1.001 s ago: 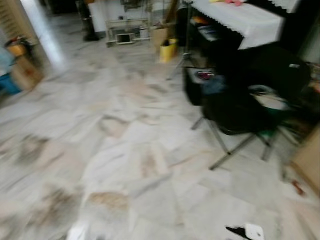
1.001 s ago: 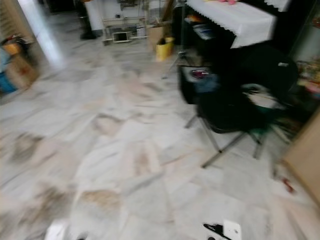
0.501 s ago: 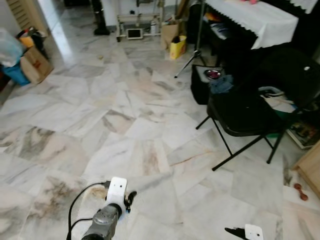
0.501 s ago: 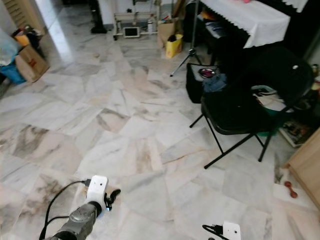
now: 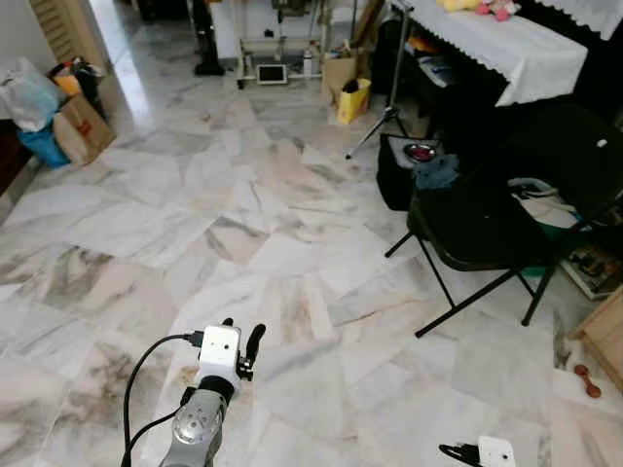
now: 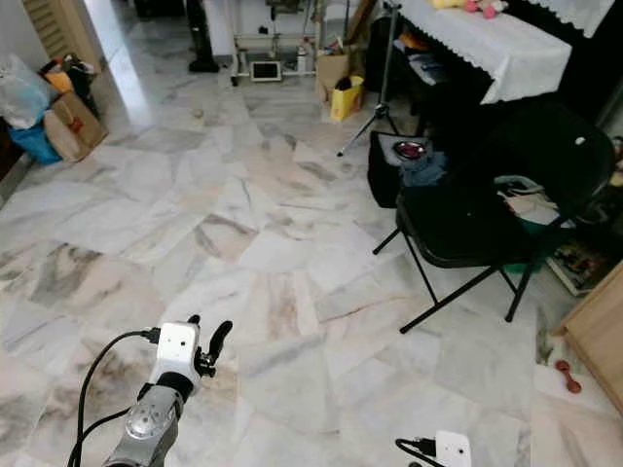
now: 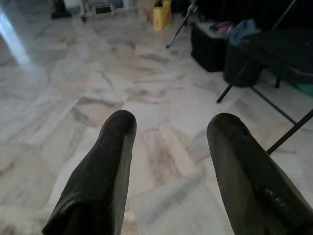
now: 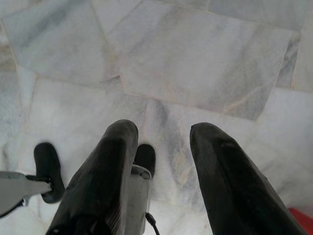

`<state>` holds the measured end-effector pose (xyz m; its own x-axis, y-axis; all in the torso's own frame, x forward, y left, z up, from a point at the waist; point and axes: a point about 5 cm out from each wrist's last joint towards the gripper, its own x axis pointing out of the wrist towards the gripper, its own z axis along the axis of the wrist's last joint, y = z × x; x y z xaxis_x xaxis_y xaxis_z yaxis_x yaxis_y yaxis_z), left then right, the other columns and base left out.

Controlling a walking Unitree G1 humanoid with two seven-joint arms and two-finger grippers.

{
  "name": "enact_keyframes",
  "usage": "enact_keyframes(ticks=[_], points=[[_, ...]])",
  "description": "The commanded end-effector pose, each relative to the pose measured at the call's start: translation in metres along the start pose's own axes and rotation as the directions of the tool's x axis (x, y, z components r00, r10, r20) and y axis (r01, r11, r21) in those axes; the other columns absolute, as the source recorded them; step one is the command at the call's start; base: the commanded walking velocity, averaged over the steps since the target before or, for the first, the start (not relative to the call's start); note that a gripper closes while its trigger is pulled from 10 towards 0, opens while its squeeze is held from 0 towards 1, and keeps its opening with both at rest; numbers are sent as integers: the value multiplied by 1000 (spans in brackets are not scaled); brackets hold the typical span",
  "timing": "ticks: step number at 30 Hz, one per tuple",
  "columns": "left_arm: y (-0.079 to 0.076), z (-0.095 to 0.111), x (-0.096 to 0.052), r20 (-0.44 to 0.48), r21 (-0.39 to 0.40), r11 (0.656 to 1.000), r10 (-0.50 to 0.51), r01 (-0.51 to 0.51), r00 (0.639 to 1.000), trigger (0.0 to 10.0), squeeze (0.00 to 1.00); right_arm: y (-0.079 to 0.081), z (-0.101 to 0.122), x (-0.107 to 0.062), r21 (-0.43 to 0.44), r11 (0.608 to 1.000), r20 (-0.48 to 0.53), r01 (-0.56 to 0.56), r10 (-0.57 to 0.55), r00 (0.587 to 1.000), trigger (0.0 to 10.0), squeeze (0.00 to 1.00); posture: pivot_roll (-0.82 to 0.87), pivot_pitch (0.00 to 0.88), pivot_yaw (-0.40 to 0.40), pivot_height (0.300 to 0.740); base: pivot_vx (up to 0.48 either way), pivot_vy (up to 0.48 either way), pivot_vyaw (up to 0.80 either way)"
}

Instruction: Hang keys on a hook

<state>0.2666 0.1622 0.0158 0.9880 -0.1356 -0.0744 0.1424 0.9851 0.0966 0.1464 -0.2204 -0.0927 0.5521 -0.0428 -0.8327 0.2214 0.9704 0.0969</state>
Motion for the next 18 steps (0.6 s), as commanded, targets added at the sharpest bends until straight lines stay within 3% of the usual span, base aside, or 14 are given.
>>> enact_keyframes(ticks=[1, 3, 5, 6, 9, 11, 12, 15, 17, 18], points=[[-2, -3, -7, 0, -6, 1000, -22, 22, 1000, 10000, 0, 0, -1, 0, 14, 1000, 0, 1, -1, 1000, 10000, 0, 150, 0, -21, 740, 0, 0, 0], [-1, -7, -11, -13, -5, 1000, -19, 19, 1000, 10000, 0, 1, -2, 0, 13, 1000, -3, 2, -2, 1000, 10000, 0, 155, 0, -20, 740, 0, 0, 0], [5, -14, -16, -66, -72, 997, 8, -13, 998, 10000, 0, 1, -3, 0, 6, 1000, -8, 13, -13, 1000, 10000, 0, 154, 0, -20, 740, 0, 0, 0], [20, -34, -22, -219, -163, 982, 59, -96, 974, 10000, 0, 1, -3, 0, -5, 1000, -6, 21, -21, 1000, 10000, 0, 172, 0, -21, 740, 0, 0, 0], [47, -54, -35, -395, -141, 972, 119, -188, 911, 10000, 0, 6, -5, 1, -12, 1000, -9, 20, -20, 1000, 10000, 0, 176, 0, -8, 740, 0, 0, 0], [48, -58, -36, -428, -152, 972, 101, -181, 898, 10000, 0, 7, -5, 1, -6, 1000, -10, 17, -17, 1000, 10000, 0, 177, 0, -3, 740, 0, 0, 0], [46, -65, -40, -503, -127, 982, 56, -138, 863, 10000, 0, 11, -6, 1, 2, 1000, -7, -6, 6, 1000, 10000, 0, 180, 0, 6, 740, 0, 0, 0], [41, -72, -42, -570, -120, 987, 18, -104, 821, 10000, 0, 16, -7, 2, -29, 999, -12, -42, 42, 999, 10000, 0, 155, 0, 17, 740, 0, 0, 0], [34, -77, -43, -615, -157, 977, 16, -142, 788, 10000, 0, 19, -8, 2, -47, 998, -17, -49, 48, 999, 10000, 0, 107, 0, 25, 740, 0, 0, 0], [34, -77, -43, -615, -157, 977, 16, -142, 788, 10000, 0, 19, -8, 2, -47, 998, -17, -49, 48, 999, 10000, 0, 107, 0, 25, 740, 0, 0, 0]])
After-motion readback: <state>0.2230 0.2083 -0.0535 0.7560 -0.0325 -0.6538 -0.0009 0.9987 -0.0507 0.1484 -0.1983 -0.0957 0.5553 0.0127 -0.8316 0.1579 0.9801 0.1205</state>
